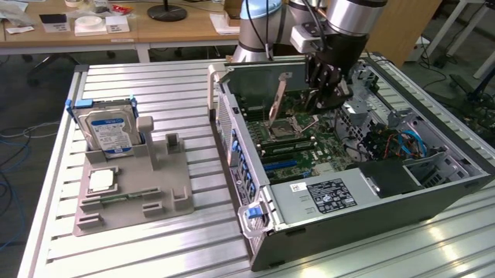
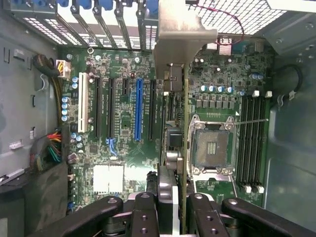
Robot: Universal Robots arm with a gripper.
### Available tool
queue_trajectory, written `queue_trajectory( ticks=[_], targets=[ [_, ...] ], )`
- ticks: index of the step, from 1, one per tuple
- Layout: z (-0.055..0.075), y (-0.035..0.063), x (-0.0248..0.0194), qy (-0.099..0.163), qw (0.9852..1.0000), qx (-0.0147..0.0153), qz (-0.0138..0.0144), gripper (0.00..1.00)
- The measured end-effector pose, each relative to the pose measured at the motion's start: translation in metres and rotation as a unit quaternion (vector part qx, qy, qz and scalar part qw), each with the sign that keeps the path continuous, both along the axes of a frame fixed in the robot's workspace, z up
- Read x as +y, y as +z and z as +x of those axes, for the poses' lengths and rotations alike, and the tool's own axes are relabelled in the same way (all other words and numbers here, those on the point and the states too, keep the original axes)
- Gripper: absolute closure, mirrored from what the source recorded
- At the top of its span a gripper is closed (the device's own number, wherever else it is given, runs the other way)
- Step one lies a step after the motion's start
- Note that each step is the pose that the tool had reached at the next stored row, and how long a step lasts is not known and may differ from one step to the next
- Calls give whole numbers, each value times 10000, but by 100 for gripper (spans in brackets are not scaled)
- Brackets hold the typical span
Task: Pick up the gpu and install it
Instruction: 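Insert the gpu into the slot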
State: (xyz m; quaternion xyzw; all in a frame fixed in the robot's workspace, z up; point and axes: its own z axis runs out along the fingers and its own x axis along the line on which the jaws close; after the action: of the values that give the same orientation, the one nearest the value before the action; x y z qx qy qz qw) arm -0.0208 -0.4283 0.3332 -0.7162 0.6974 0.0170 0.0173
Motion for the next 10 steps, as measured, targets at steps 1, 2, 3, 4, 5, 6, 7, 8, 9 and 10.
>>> queue_trajectory(
  ticks=[1, 2, 3, 4, 5, 6, 7, 8, 9, 10],
  targets=[
    [0, -6, -1, 1, 10000, 0, -2, 72],
    [0, -13, -2, 0, 10000, 0, -5, 72],
    [-1, -19, -3, 0, 10000, 0, -9, 72],
    [-6, -27, -3, -2, 10000, 0, -14, 72],
    [-22, -37, -3, -2, 10000, 0, -18, 72],
    [-43, -53, -2, -14, 10000, -1, -18, 72],
    [-50, -68, -2, -54, 10000, -2, -17, 72],
    [-52, -84, -2, -114, 9999, -1, -18, 72],
    [-55, -102, -3, -164, 9999, -1, -18, 72],
    [-55, -120, -7, -194, 9998, -1, -18, 72]
  ],
)
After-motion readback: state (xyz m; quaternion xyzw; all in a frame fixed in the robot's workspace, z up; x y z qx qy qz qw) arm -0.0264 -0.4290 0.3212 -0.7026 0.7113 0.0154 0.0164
